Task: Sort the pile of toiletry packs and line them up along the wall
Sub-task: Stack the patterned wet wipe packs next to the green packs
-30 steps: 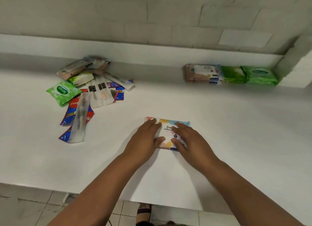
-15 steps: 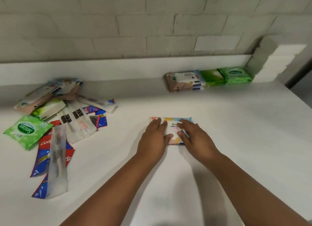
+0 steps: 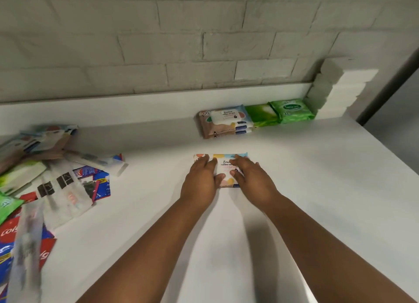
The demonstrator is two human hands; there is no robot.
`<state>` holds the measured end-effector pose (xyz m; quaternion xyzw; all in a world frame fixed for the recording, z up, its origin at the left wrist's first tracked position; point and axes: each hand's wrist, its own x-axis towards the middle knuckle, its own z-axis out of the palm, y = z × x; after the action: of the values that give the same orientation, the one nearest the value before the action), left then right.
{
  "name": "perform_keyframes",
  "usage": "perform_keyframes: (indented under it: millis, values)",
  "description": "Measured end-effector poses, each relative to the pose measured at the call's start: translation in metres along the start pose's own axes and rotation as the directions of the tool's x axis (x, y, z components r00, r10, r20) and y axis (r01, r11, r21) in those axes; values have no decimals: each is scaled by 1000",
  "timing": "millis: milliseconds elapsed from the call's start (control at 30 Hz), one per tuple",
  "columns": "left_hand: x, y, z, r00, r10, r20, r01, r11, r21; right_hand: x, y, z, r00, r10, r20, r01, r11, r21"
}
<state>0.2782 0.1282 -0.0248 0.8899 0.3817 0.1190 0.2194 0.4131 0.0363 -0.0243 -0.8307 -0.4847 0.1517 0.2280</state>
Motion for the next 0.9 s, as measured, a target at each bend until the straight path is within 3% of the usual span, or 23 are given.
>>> perform_keyframes:
  millis: [100, 167, 233, 300, 400, 467, 567, 700, 800, 900]
  values:
    - [16, 10, 7, 999, -37, -13, 36, 999, -33, 16, 7, -9, 993, 8, -119, -7, 1000, 11]
    - [23, 16, 10, 993, -101, -62, 94, 990, -105, 24, 10, -18, 969, 121, -216, -133, 990, -41]
    - [30, 22, 12, 963, -223, -151, 201, 968, -147, 31, 15, -28, 943, 249, -221, -288, 942, -169]
    - [34, 28, 10, 912, -354, -208, 348, 935, -64, 36, 17, -32, 935, 292, -200, -335, 910, -242]
    - [44, 37, 6, 861, -482, -162, 493, 869, 37, 45, 23, -34, 949, 252, -190, -291, 931, -221]
    - [51, 39, 5, 848, -519, -110, 523, 852, 11, 51, 26, -33, 952, 250, -174, -275, 951, -139]
    - [59, 36, 8, 845, -529, -82, 513, 844, -155, 62, 32, -33, 953, 283, -106, -265, 951, 158]
    - [56, 37, 7, 866, -494, -76, 406, 784, -469, 69, 36, -40, 949, 314, -37, -250, 815, 523]
    - [58, 35, 3, 848, -511, -139, 330, 715, -616, 73, 39, -45, 951, 306, -45, -194, 703, 684]
    - [75, 29, -4, 823, -549, -144, 244, 571, -784, 91, 39, -56, 951, 286, -118, -115, 680, 725]
